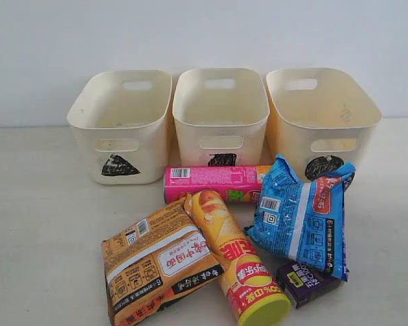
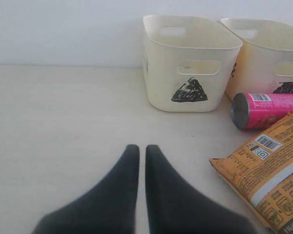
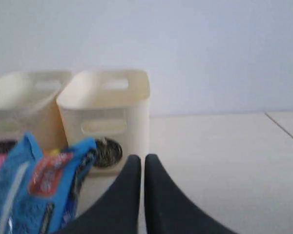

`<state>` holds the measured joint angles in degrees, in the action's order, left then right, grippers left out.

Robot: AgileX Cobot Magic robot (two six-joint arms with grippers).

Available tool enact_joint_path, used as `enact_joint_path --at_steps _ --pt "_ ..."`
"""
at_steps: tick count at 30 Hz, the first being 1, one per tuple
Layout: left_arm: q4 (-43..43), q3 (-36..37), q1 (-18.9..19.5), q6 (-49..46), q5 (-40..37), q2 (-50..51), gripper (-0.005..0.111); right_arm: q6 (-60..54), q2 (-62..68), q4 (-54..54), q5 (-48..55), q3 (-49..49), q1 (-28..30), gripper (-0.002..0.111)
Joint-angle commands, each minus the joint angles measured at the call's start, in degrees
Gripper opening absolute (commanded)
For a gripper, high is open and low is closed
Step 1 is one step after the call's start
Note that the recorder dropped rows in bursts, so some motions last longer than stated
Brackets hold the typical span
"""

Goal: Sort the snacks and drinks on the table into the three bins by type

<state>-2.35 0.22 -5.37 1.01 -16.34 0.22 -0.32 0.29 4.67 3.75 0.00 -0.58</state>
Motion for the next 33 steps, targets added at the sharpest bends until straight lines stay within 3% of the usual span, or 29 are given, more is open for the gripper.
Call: enact_joint_path --at_steps 1,3,8,16,20,27,33 --pt "0.2 -0.2 0.1 0.5 0.5 -0.2 0.004 6.9 -0.3 5.1 -12.3 0.0 0.0 0.000" --pt "0.2 -0.2 0.1 0.5 0.5 -0.2 0.004 7.8 -0.3 5.2 -16.3 0.0 0.0 0.000" --pt "0.2 -0.2 0.1 0.5 0.5 -0.2 0.004 8.9 0.6 5.1 -15.2 -4.2 0.0 0.000" --pt "0.2 -0.2 0.1 0.5 0.5 -0.2 0.004 8.5 20.7 3.5 -13.8 -18.7 0.0 0.000" --pt "0.2 -0.2 0.1 0.5 0.5 -0.2 0.004 6.0 31.3 3.5 -7.3 -26.1 0.0 0.000" --pt "0.2 -0.2 0.1 0.5 0.5 -0.2 0.004 -0.7 48.1 4.2 12.6 -37.2 0.0 0.000" --pt "0.2 -0.2 0.1 0.5 0.5 -0.2 0.004 -22.3 58.4 22.0 18.0 -40.0 0.0 0.000"
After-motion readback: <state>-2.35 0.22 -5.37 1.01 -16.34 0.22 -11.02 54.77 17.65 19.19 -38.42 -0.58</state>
